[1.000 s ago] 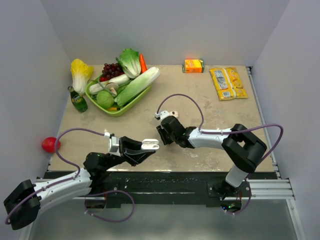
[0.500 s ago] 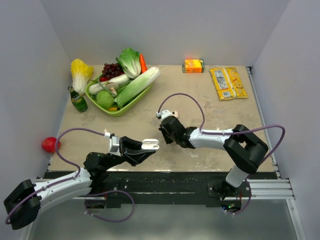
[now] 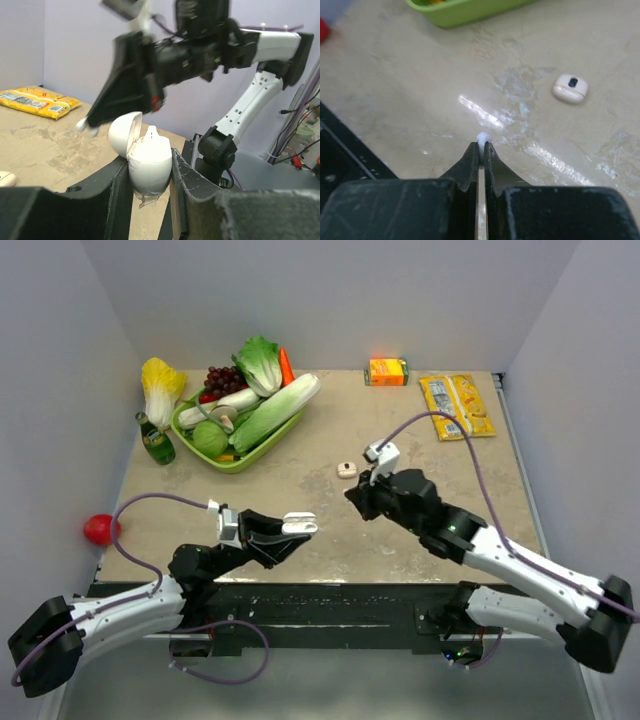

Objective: Insert the wireless bluetooth earbuds into the charging case
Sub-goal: Pick up the earbud from the center of the board, then place the earbud in the charging case.

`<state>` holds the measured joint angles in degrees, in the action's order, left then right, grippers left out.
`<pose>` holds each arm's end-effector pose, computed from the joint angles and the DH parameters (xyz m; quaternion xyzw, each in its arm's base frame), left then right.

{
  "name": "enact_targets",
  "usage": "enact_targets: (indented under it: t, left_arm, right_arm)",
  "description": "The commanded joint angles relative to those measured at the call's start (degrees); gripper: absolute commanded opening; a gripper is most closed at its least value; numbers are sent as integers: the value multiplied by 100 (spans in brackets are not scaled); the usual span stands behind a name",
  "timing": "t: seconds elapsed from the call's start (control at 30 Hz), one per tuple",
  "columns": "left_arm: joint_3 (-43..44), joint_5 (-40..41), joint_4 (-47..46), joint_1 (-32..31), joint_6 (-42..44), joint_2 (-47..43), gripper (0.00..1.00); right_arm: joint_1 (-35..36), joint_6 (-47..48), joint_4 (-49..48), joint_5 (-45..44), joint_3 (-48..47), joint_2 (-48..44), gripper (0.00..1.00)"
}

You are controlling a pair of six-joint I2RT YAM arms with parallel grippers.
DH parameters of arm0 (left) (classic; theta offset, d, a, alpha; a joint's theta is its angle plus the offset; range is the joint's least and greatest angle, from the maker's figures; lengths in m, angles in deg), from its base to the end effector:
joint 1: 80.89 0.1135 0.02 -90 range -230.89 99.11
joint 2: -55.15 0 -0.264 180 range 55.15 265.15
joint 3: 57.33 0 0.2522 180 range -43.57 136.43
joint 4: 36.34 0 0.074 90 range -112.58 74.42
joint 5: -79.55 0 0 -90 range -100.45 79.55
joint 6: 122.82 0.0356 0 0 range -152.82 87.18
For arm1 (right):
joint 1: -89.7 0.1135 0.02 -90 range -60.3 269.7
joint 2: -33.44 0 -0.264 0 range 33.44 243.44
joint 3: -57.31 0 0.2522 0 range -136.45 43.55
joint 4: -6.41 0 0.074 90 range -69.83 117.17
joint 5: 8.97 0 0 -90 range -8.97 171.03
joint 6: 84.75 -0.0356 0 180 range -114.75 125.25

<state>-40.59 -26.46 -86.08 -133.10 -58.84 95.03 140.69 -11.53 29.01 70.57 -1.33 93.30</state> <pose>0.0818 -0.1215 0.2321 0.2333 0.4800 -0.5883 0.6075 0.1557 0.1819 0.2924 -0.1978 0.8121 0.2397 0.4939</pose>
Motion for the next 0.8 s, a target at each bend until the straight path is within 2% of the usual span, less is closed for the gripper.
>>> enact_targets:
  t: [0.0, 0.2, 0.37, 0.53, 0.67, 0.77]
  left_arm:
    - [-229, 353, -663, -18, -78, 143, 0]
    - [211, 28, -497, -9, -8, 424, 0]
    - [632, -314, 127, 17, 71, 451, 0]
    - [1045, -1034, 435, 149, 124, 722, 0]
    - [1353, -2009, 401, 202, 27, 1371, 0]
    - [1486, -2309, 225, 202, -122, 1750, 0]
  right_arm:
    - [-9, 270, 670, 1018, -274, -1062, 0]
    - [0, 780, 1506, 2510, -766, -1916, 0]
    - [0, 1088, 1814, 3093, -961, -2276, 0]
    - [8, 1124, 1691, 3971, -1084, -2215, 0]
    - [70, 1098, 1507, 4113, -1128, -2031, 0]
    - [131, 1080, 1375, 4174, -1163, -1890, 0]
